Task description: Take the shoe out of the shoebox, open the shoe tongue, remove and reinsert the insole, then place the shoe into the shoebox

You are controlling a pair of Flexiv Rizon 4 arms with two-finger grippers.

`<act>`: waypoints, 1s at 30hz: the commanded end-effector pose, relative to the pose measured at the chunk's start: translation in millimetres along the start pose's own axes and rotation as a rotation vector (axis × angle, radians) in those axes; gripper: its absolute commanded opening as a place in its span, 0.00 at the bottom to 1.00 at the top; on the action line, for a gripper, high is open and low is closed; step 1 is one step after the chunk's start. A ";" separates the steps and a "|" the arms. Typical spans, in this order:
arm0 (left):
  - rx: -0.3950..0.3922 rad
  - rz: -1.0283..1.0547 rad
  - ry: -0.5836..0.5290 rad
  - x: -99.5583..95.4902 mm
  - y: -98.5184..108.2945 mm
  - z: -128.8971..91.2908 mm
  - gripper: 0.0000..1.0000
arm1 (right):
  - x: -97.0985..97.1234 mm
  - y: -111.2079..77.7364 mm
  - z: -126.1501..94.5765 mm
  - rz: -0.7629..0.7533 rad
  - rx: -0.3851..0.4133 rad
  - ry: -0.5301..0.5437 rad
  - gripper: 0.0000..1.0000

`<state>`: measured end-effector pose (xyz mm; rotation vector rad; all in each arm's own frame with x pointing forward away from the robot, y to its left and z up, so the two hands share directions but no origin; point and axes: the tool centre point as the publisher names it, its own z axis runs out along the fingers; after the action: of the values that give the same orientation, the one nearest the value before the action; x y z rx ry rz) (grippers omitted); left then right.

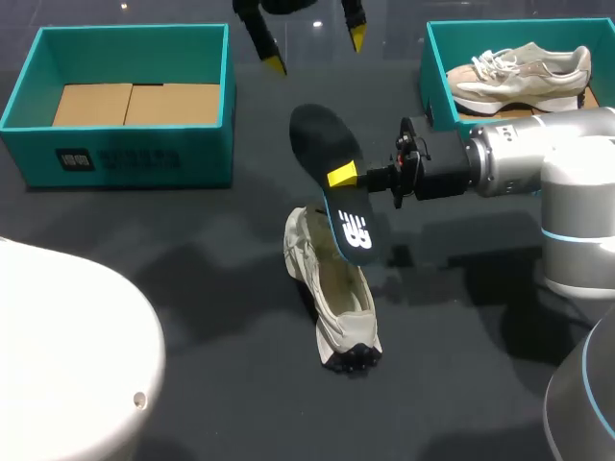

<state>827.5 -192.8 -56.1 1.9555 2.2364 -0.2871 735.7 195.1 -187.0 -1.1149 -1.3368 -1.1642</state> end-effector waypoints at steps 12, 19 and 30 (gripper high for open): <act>-0.006 -0.011 0.441 -11.8 -1.9 11.8 1.00 | -0.3 -1.0 1.0 0.000 -0.001 -0.002 0.00; 0.024 0.011 0.424 -25.6 3.0 12.4 1.00 | -0.3 -1.0 1.0 0.000 -0.001 -0.002 0.00; 0.047 -0.011 0.150 -8.2 -9.0 9.2 1.00 | -0.3 -1.0 1.0 0.000 -0.001 -0.002 0.00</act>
<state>826.3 -225.1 -56.5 2.1603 2.4485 -0.0270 735.8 195.3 -187.2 -1.1144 -1.3372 -1.1640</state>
